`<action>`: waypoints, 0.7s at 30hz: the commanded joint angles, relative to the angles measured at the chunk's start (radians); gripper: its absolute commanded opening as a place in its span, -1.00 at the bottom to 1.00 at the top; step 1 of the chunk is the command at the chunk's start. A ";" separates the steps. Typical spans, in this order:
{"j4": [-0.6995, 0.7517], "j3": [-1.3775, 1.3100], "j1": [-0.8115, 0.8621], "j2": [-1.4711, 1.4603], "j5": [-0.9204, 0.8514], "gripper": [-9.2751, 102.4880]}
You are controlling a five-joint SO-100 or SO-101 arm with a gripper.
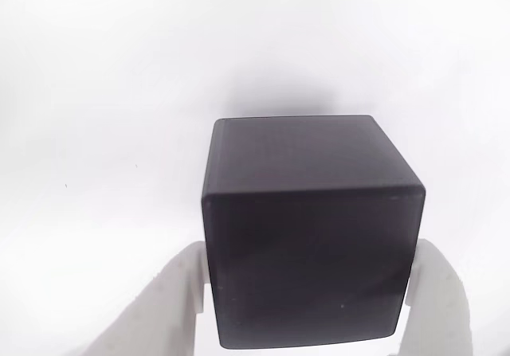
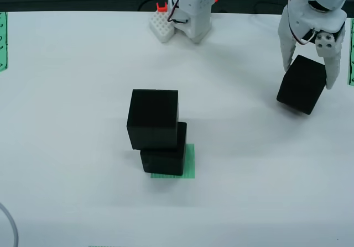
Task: Stack 3 Blocks on the chosen place.
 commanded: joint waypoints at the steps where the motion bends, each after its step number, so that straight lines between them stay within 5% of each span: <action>1: -0.008 0.023 0.061 0.130 -0.080 -0.45; 12: -0.035 0.141 0.244 0.476 -0.532 -0.45; 21: -0.225 0.299 0.486 0.773 -0.913 -0.45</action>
